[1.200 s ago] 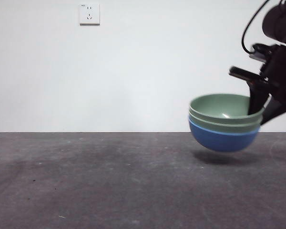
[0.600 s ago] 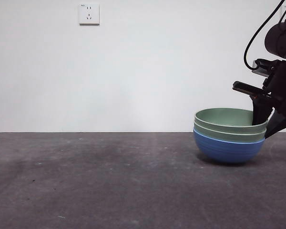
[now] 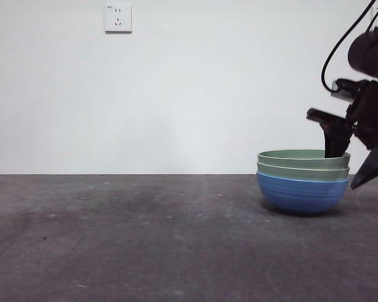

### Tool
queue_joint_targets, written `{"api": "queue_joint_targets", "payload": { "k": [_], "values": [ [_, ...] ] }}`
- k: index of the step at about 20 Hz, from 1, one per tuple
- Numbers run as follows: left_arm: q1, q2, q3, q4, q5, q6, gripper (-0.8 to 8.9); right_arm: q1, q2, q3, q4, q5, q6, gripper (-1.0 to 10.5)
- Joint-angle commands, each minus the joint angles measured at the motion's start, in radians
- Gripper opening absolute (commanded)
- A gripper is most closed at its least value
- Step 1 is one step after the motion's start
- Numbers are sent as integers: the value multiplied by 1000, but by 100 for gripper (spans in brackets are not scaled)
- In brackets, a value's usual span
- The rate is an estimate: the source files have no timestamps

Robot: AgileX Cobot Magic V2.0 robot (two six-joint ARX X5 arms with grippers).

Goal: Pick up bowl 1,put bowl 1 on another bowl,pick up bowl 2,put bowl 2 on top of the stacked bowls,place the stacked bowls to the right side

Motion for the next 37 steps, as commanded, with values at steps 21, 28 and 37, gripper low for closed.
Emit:
{"api": "queue_joint_targets", "payload": {
  "k": [21,28,37],
  "values": [
    [-1,2,-2,-102,6,89,-3,24,-753,-6,-683,-24,-177,-9],
    [-1,2,-2,-100,3,87,-4,23,-753,-6,-682,-17,-176,2],
    [0,2,-2,-94,-2,88,-4,22,-753,-7,-682,-17,-176,2]
  ]
}}
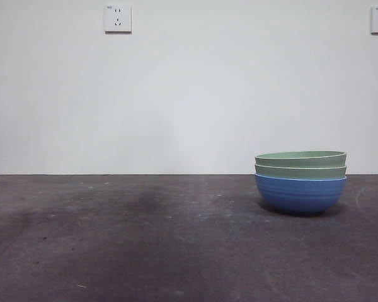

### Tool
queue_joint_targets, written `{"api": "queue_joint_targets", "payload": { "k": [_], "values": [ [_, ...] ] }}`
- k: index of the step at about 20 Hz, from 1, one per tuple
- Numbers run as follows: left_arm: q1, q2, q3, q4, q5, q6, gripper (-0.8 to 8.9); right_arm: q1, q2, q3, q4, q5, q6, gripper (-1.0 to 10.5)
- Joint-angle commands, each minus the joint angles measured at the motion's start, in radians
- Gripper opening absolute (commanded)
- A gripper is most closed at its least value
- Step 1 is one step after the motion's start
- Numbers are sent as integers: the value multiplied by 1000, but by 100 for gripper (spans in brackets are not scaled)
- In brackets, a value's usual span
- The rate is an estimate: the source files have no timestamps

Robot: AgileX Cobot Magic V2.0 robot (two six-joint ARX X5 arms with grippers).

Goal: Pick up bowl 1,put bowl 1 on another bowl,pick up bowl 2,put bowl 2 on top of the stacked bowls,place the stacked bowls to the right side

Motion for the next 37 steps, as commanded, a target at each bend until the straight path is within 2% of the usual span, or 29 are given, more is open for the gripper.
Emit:
{"api": "queue_joint_targets", "payload": {
  "k": [1,4,5,7,9,12,14,16,18,22,27,31,34,37],
  "values": [
    [0,2,-2,10,-2,10,-4,0,0,-7,5,3,-9,2],
    [35,-32,-2,21,-6,35,-3,0,0,-7,5,2,-9,2],
    [67,-60,-2,71,-5,36,-4,0,0,-6,5,3,-9,2],
    [145,-142,-28,249,2,48,-4,0,0,-7,5,3,-9,2],
    [243,-259,-129,444,12,51,-3,0,0,-6,5,3,-9,2],
    [403,-482,-438,729,27,51,-3,0,0,-6,5,3,-9,2],
    [489,-632,-663,879,-10,67,-3,0,0,-7,5,3,-9,2],
    [553,-764,-872,1007,-82,66,-3,0,0,-6,5,3,-9,2],
    [591,-882,-1050,1087,-80,61,-3,0,0,-7,5,3,-9,2],
    [618,-1050,-1332,1162,-81,55,-3,0,0,-6,5,3,-9,2],
    [624,-1194,-1569,1173,-81,6,-3,0,0,-6,5,3,-9,2],
    [624,-1269,-1678,1172,-81,0,-3,0,0,-7,5,3,-9,2],
    [624,-1301,-1725,1163,-81,-57,-3,0,0,-7,5,3,-9,2],
    [624,-1301,-1725,1079,-81,-79,-3,0,0,-7,5,3,-9,2]
  ]
}}
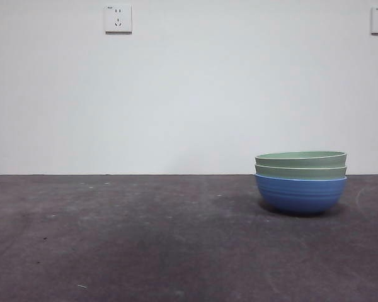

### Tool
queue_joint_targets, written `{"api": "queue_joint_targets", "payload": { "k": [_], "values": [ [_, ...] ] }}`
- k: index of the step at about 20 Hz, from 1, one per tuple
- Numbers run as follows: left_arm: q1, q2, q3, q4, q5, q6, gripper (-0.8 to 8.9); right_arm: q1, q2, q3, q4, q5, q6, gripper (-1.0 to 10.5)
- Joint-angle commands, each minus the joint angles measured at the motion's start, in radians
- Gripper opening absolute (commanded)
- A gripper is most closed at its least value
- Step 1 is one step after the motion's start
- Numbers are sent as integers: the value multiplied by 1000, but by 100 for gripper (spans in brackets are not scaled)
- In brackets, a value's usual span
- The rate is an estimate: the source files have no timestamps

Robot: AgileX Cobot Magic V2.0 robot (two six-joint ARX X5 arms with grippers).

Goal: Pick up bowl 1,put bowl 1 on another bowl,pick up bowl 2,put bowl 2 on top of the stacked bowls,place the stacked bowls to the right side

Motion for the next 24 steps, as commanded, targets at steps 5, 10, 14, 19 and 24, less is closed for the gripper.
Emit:
{"api": "queue_joint_targets", "payload": {
  "k": [5,10,14,19,24],
  "values": [
    [3,-3,-14,-34,2,-22,-3,0,0,-6,5,3,-9,2],
    [3,-3,-14,-33,2,-22,-3,0,0,-7,5,3,-9,2],
    [3,-3,-14,-34,2,-23,-3,0,0,-7,5,3,-9,2],
    [3,-3,-14,-34,2,-22,-3,-7,-13,-7,11,8,-33,2],
    [3,-3,-14,-33,2,-22,-3,-28,-211,-85,242,23,-34,2]
  ]
}}
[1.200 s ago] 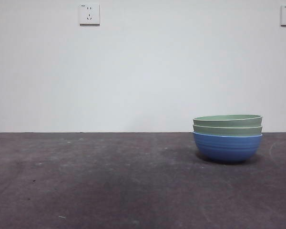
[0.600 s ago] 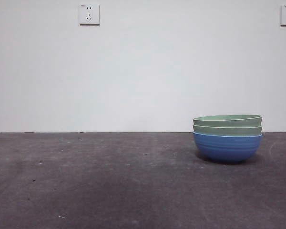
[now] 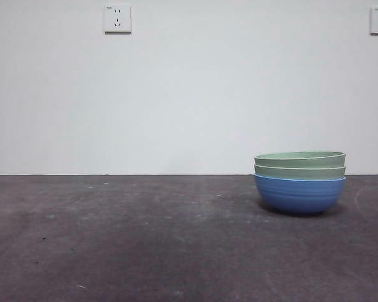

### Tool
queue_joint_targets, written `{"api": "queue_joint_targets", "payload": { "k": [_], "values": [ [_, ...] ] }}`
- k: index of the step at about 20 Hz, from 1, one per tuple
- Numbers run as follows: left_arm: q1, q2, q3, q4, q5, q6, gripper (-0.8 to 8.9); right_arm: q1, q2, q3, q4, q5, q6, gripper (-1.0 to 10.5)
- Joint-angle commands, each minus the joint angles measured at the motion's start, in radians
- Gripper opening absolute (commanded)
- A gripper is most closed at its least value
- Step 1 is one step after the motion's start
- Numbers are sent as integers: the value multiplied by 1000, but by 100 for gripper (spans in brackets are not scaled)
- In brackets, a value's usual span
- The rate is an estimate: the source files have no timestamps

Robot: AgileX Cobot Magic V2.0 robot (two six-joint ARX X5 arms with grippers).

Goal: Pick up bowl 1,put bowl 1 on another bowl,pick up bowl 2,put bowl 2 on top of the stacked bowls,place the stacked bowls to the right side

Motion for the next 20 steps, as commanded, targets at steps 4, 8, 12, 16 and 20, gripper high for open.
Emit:
{"api": "queue_joint_targets", "payload": {
  "k": [4,8,12,16,20],
  "values": [
    [3,-3,-14,5,-1,-6,-3,-12,-292,-345,392,2,52,2],
    [3,-3,-14,5,-1,-6,-3,-12,-499,-672,678,5,138,2],
    [3,-3,-14,5,-1,-6,-3,-11,-620,-850,755,45,159,2],
    [3,-3,-14,5,-1,-6,-3,-11,-704,-946,754,116,180,2],
    [3,-3,-14,5,-1,-6,-3,-11,-767,-1013,753,144,201,2]
  ]
}}
